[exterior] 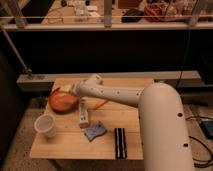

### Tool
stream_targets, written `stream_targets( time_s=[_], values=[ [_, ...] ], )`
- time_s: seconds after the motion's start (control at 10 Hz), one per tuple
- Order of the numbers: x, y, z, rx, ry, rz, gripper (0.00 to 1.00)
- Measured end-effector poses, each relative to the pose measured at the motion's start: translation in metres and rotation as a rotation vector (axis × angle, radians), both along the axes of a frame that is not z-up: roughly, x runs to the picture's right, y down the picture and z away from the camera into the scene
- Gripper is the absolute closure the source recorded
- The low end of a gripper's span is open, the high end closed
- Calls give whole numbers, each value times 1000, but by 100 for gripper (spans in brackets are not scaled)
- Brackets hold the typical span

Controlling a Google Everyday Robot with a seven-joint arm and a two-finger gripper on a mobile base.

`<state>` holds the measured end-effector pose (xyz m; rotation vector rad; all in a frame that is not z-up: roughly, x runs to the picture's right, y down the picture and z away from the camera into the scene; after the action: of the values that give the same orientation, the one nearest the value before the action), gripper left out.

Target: Pick up the ceramic bowl

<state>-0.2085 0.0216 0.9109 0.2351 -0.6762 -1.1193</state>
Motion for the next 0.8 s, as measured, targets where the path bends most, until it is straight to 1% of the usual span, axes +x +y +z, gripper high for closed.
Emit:
stream_targets(
  time_s=[0.2,0.8],
  values=[
    [-4,2,3,-4,-1,-8,20],
    [-9,7,22,-38,8,-20,20]
  ],
)
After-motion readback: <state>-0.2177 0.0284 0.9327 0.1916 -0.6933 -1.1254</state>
